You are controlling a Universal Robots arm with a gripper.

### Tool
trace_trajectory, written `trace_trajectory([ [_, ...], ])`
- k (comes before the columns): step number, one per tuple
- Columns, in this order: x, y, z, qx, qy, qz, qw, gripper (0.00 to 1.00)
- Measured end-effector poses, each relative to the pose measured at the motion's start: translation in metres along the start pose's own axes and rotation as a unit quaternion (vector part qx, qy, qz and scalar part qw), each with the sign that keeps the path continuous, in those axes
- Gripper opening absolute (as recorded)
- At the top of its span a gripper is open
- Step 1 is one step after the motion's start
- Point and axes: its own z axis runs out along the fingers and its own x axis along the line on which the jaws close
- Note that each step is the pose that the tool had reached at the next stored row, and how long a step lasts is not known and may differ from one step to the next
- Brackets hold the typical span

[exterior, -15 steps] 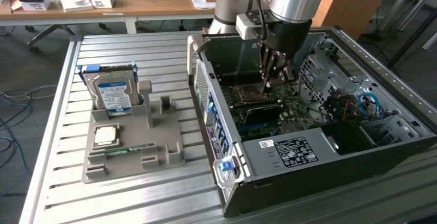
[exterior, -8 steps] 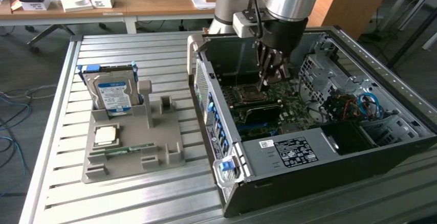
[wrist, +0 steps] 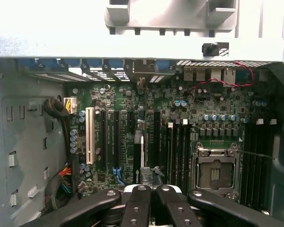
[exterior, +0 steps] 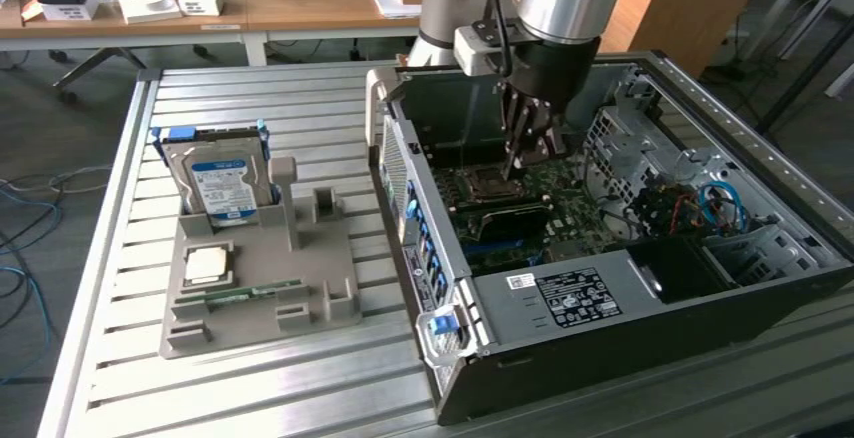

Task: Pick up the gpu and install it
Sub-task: 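Press down on the gpu until it lock into place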

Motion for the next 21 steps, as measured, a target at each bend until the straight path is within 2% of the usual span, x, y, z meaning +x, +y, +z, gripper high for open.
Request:
trace_trajectory([
  [13, 0.0000, 0.0001, 0.0025, -0.0001, 0.0001, 0.000, 1.0000, 0.11],
  [21, 0.0000, 0.0003, 0.0091, 0.0000, -0.0001, 0.000, 1.0000, 0.11],
])
